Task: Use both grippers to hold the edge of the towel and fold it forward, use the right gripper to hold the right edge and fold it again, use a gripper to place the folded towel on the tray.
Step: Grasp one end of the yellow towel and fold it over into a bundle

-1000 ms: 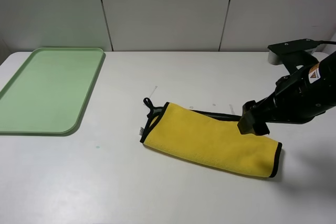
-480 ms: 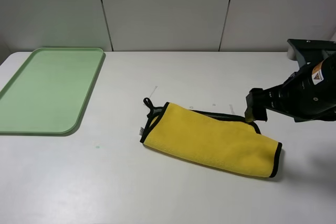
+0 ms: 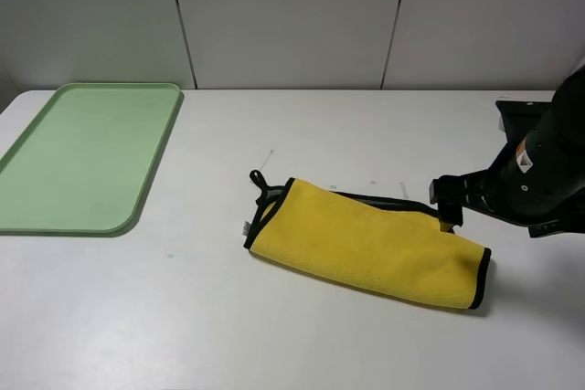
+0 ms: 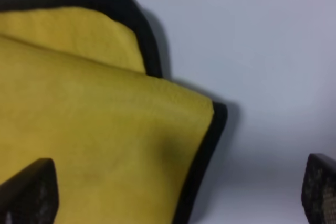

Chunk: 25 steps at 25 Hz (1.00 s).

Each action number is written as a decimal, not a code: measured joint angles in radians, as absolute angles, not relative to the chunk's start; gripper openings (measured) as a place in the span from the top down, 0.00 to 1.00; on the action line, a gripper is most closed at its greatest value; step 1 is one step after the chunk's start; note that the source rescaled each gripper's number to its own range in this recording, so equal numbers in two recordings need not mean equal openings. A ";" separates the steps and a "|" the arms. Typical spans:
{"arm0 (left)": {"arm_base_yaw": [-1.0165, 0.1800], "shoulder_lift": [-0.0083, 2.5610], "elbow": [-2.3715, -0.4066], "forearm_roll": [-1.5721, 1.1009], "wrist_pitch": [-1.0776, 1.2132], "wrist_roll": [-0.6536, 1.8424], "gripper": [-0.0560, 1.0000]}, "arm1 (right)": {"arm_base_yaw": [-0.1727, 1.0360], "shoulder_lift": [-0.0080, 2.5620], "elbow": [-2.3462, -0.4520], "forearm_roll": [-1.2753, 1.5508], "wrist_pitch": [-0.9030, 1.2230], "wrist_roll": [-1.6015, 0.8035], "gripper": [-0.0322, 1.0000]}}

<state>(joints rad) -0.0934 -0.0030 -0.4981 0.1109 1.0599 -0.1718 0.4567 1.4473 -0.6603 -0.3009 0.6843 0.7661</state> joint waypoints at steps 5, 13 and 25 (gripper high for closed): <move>-0.093 -0.003 -0.498 0.111 1.060 -0.172 0.00 | 0.457 1.555 -0.660 -0.315 0.676 0.767 0.00; -0.093 -0.003 -0.498 0.111 1.060 -0.172 0.00 | 0.457 1.666 -0.660 -0.320 0.574 0.730 0.00; -0.093 -0.003 -0.498 0.111 1.060 -0.172 0.00 | 0.457 1.803 -0.664 -0.353 0.474 0.694 0.00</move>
<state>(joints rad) -0.0934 -0.0030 -0.4981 0.1109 1.0599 -0.1718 0.4567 1.8034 -0.6645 -0.3529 0.4739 0.6942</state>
